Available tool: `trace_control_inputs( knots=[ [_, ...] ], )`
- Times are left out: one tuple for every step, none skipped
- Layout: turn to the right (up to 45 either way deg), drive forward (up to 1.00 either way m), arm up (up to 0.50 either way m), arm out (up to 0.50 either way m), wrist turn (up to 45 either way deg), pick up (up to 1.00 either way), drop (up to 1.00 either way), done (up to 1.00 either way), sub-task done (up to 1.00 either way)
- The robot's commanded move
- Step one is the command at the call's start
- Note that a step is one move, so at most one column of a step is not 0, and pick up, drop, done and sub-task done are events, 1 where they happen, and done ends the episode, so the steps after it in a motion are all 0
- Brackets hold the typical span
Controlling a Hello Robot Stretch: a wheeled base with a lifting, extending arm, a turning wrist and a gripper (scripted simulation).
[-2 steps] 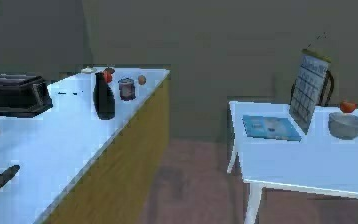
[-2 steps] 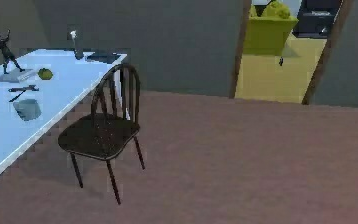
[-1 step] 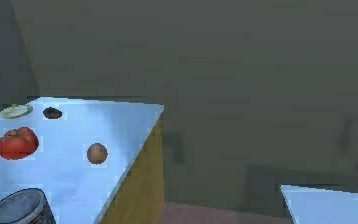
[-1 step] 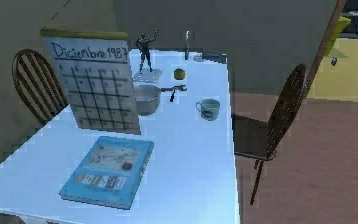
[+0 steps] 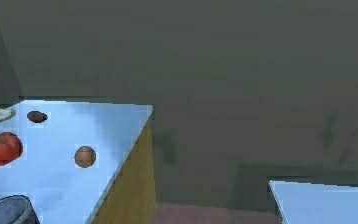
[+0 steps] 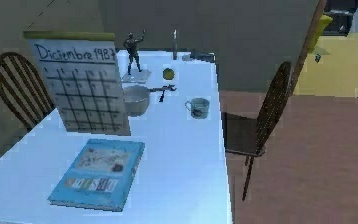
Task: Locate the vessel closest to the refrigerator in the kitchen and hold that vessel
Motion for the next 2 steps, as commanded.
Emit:
trace_control_inputs(
  knots=[
    [0.0,0.7,0.0,0.0,0.0,0.0,0.0,0.0,0.0],
    [-45.0,0.0,0.0,0.0,0.0,0.0,0.0,0.0,0.0]
  ],
)
